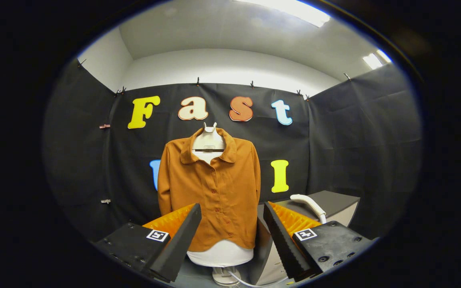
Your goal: Iron the clothes twice with a garment steamer, once on the left side and once on the right side.
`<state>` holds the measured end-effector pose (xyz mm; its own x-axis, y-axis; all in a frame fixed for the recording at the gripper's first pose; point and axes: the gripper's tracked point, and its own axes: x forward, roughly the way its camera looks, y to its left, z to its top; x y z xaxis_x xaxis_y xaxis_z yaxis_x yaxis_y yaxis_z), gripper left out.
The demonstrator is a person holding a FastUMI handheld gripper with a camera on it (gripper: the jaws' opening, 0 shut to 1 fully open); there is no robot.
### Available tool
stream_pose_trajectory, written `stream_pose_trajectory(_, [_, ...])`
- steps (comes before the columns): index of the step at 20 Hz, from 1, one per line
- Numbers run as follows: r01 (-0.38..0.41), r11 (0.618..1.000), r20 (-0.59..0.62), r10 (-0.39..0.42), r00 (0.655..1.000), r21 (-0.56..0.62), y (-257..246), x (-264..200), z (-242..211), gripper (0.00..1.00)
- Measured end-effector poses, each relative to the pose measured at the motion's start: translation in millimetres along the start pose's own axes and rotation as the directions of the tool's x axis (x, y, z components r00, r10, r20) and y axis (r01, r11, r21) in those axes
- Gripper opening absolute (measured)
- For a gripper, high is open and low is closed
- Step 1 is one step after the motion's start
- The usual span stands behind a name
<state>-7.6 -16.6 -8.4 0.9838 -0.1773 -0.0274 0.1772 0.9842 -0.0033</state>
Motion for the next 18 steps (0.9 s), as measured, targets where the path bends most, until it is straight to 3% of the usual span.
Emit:
stream_pose_trajectory(9, [0.151,0.988,-0.031,-0.151,0.988,-0.007,-76.8,29.0,-13.8,0.98])
stream_pose_trajectory(18, [0.177,0.984,-0.052,-0.177,0.983,-0.006,-181.0,130.7,-25.1,0.98])
